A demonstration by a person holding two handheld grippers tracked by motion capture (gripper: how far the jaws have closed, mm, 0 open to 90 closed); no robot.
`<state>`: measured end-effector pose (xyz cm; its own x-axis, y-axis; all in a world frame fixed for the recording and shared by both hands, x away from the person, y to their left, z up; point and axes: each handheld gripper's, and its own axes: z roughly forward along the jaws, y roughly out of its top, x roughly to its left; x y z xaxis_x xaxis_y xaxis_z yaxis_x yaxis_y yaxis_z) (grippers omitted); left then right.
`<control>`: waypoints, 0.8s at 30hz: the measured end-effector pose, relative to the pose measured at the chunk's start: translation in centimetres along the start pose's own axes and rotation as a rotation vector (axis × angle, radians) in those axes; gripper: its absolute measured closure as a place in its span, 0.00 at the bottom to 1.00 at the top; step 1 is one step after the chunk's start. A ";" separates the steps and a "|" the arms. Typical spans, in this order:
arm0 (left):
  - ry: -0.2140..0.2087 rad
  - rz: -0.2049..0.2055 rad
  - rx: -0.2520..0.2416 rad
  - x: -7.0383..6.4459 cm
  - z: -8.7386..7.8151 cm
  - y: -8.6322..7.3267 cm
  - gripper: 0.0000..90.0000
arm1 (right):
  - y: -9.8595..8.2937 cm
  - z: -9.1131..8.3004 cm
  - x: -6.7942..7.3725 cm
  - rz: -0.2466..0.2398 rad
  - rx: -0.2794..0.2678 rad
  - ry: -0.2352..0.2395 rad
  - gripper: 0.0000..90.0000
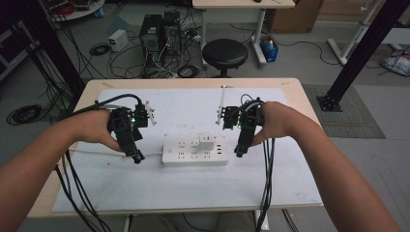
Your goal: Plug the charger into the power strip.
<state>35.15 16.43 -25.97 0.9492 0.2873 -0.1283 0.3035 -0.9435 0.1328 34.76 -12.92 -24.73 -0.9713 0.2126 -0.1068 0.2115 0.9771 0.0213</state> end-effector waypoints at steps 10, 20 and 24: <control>0.017 0.009 -0.002 -0.8 -2.4 0.9 0.25 | -2.4 -2.0 0.4 0.045 0.018 -0.028 0.20; 0.034 0.018 0.012 -1.3 -2.6 1.2 0.25 | -2.7 -2.3 0.0 0.092 0.015 -0.030 0.19; 0.033 0.029 0.009 -1.4 -2.6 1.3 0.25 | -2.4 -2.3 0.2 0.076 0.015 -0.031 0.19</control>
<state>34.43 15.20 -23.06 0.9599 0.2650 -0.0918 0.2752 -0.9529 0.1271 33.79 -15.20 -22.47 -0.9487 0.2855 -0.1360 0.2861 0.9581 0.0156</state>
